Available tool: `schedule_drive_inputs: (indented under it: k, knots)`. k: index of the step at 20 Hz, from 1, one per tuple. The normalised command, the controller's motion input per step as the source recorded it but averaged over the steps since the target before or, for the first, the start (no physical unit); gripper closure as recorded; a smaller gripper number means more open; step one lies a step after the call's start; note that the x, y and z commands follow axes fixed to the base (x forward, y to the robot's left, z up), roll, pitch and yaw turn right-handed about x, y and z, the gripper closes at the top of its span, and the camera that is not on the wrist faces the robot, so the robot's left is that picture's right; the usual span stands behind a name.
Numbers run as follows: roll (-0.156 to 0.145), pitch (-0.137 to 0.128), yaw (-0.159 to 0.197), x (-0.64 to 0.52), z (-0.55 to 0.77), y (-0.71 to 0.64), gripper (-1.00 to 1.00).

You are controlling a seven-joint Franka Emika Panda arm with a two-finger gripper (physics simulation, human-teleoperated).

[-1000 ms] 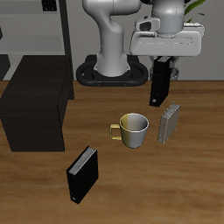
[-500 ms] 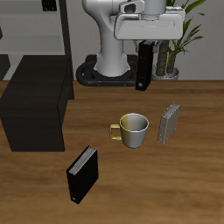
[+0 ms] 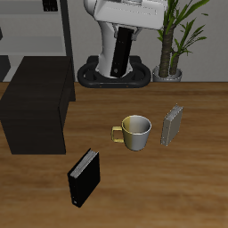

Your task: Place the left black book flat on top of the shelf

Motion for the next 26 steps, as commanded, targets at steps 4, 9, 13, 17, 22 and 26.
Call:
schedule_drive_inputs:
  k: [4,9,13,17,22,26]
  knots:
    - [-0.137,-0.020,0.024,0.05,0.18,-0.62,1.00]
    - [-0.134,-0.025,0.026,0.01,0.09,-0.71,1.00]
    - [-0.139,-0.006,0.018,0.06,0.05,-0.68,1.00]
    - [-0.136,-0.004,0.027,0.06,0.00,-0.64,1.00]
    - [-0.120,-0.050,0.115,0.05,-0.16,-0.49,1.00]
    - [-0.137,-0.006,0.054,0.10,-0.19,-0.57,1.00]
